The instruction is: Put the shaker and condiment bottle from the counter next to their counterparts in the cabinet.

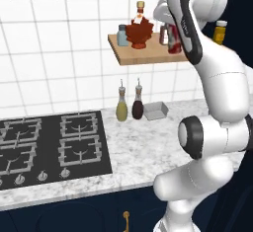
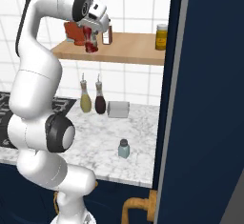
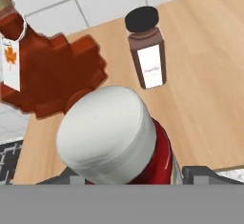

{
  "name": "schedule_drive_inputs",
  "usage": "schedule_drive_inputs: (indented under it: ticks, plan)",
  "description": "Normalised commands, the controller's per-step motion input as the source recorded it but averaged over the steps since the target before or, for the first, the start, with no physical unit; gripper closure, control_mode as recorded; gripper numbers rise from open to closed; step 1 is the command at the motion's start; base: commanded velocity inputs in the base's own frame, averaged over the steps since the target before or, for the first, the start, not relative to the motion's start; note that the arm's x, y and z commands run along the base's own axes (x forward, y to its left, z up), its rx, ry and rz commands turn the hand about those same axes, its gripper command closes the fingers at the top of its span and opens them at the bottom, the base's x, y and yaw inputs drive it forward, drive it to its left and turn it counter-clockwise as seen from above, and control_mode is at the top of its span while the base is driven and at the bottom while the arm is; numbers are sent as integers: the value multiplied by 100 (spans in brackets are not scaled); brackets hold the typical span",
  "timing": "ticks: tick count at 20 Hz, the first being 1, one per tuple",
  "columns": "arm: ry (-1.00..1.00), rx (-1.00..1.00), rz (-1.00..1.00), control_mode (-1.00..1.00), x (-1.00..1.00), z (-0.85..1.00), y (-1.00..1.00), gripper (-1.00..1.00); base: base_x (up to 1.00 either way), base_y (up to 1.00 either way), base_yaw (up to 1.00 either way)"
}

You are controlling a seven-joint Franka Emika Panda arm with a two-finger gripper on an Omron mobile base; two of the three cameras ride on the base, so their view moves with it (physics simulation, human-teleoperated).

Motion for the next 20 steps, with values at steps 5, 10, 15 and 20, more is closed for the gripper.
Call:
schedule_drive_inputs:
  ticks: [5,10,15,20]
  plan:
    - [-6,21,0,-100,11,0,-4,100,0,0,0]
    - [-9,16,1,-100,14,-6,0,100,0,0,0]
    - [-1,0,0,-100,0,0,0,100,0,0,0]
    - [-19,4,5,-100,12,-25,0,100,0,0,0]
